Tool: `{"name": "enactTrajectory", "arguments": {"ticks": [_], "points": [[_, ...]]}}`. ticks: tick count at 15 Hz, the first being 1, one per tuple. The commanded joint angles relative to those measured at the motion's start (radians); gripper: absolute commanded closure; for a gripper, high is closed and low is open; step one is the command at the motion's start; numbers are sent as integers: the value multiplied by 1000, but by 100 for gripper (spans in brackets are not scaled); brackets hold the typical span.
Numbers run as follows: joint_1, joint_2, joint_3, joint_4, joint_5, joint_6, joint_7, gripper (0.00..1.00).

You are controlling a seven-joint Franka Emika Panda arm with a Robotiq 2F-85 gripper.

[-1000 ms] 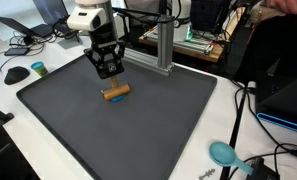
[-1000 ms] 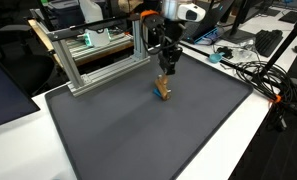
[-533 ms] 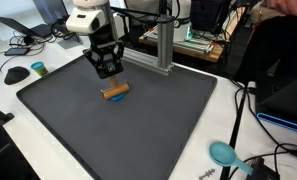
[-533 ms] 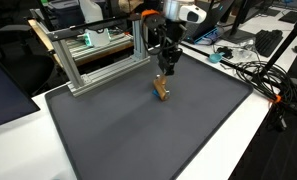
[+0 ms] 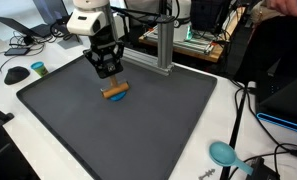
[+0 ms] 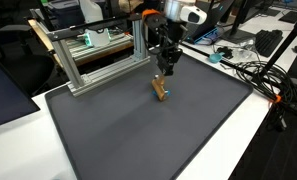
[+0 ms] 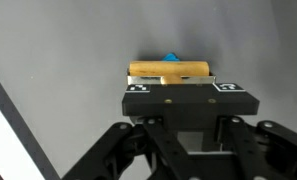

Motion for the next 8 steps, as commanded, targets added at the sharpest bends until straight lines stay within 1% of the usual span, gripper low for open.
{"name": "enactTrajectory", "arguments": {"ticks": [1,6,8], "points": [[18,48,-18,15,-41,-38,28,78],[16,47,-8,13,-26,-18,30,78],[14,41,3,11,-2,2,32,78]]}}
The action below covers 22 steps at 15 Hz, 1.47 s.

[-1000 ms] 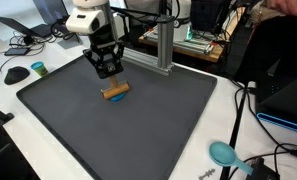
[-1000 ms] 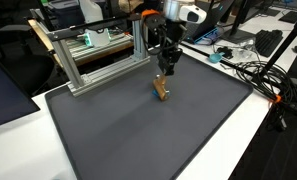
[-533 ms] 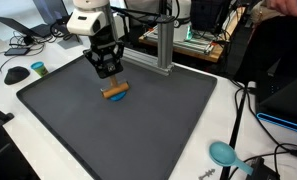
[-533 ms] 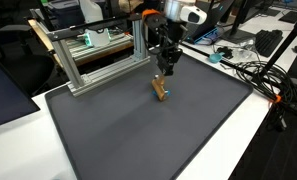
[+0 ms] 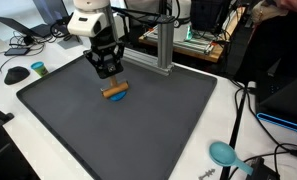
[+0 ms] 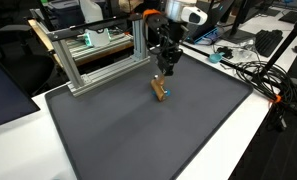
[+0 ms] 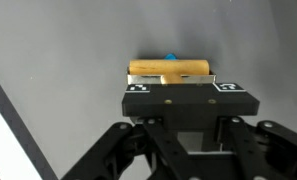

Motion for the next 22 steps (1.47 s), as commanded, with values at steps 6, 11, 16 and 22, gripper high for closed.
{"name": "enactTrajectory", "arguments": {"ticks": [6,11,16,22], "points": [[2,17,32,-16,46,54,4,78],[1,24,39,-16,50,61,4,78],[-2,25,49,-15,69,69,-7,78],[1,25,57,-17,71,71,-16,78]]}}
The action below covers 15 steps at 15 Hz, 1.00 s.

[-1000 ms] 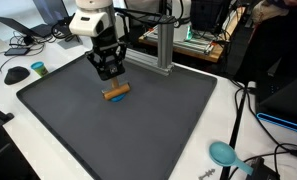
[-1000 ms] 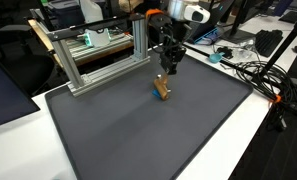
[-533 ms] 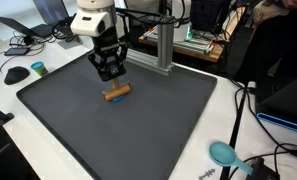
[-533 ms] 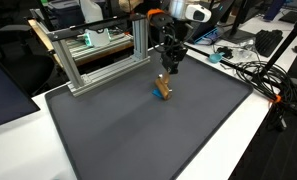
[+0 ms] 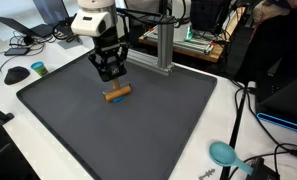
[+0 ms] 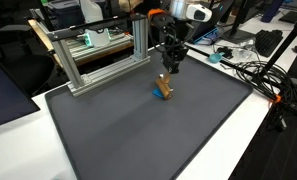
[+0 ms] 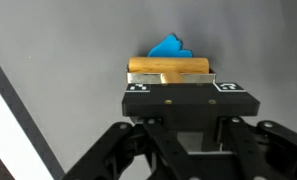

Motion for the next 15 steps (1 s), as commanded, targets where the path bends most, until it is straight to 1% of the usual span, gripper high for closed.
{"name": "enactTrajectory", "arguments": {"ticks": [1,8,11,15], "points": [[1,24,26,-14,57,38,-25,78],[7,27,28,-13,44,35,-21,78],[14,27,10,-13,12,13,1,78],[9,26,-8,-19,-2,-5,10,78]]}}
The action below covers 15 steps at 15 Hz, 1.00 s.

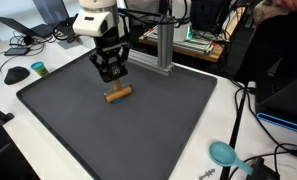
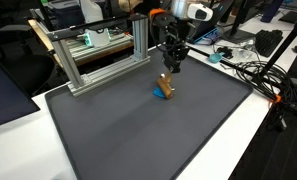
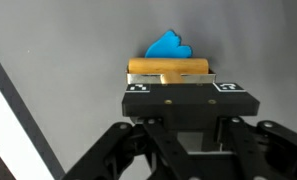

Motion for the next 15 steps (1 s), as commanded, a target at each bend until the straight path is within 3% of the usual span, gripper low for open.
{"name": "enactTrajectory", "arguments": {"ticks": [1,15], "points": [[9,26,-19,-20,-6,-10,17,78],[12,30,-44,-29,-45,-28,32,78]]}}
